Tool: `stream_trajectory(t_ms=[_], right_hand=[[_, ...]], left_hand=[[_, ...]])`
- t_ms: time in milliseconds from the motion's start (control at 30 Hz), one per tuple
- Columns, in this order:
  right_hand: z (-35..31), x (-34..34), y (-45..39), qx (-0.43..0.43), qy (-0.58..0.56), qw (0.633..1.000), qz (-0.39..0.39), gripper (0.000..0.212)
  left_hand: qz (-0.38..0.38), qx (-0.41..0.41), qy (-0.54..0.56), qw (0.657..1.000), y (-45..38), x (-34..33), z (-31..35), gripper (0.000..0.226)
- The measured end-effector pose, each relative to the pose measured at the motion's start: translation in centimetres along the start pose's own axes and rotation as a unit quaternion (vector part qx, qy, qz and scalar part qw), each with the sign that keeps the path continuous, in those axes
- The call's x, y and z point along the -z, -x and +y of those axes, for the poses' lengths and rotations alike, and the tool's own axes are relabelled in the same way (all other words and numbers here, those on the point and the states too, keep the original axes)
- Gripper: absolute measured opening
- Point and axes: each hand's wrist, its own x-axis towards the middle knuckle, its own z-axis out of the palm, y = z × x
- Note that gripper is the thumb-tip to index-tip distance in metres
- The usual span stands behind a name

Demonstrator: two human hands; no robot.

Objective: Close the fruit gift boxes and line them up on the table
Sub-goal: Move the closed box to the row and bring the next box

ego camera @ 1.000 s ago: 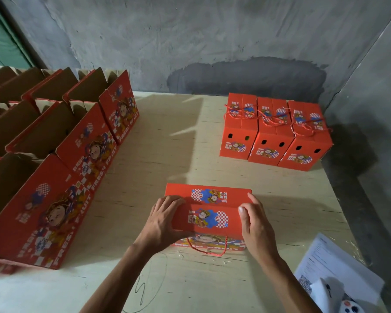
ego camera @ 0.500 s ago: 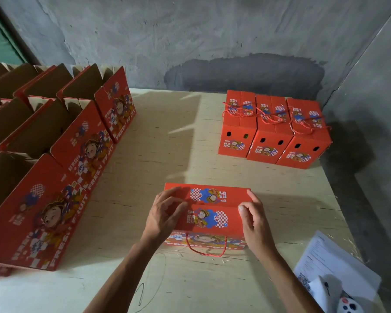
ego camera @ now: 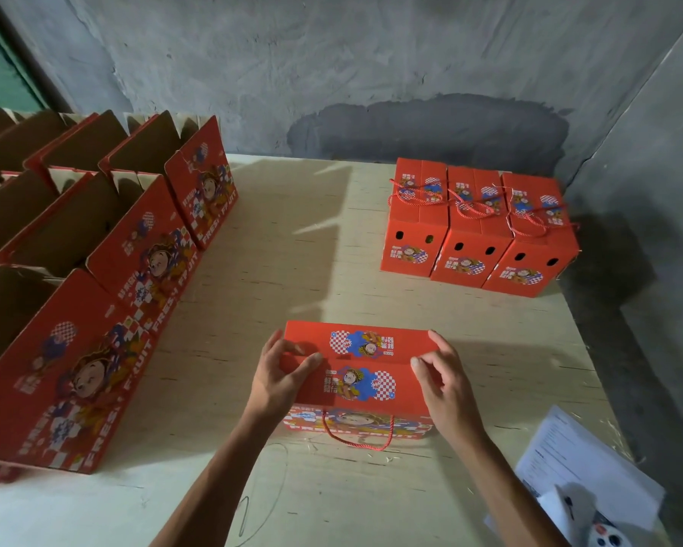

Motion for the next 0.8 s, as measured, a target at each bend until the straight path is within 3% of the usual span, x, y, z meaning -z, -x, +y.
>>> stream_trajectory(t_ms=[233, 367, 800], right_hand=[[-0.3, -0.7, -0.1, -0.023, -0.009, 1.000, 0.019, 0.030], [-0.3, -0.9, -0.1, -0.019, -0.005, 1.000, 0.016, 0.027], [-0.5, -0.9, -0.4, 0.002, 0.035, 0.999, -0.004, 0.030]], left_hand=[[-0.015, 0.001, 0.045, 0.999, 0.2, -0.1, -0.1, 0.042], [-0.027, 0.061, 0.142, 0.988, 0.4, 0.1, 0.0, 0.070], [-0.049, 0.105, 0.154, 0.981, -0.2, -0.2, -0.1, 0.067]])
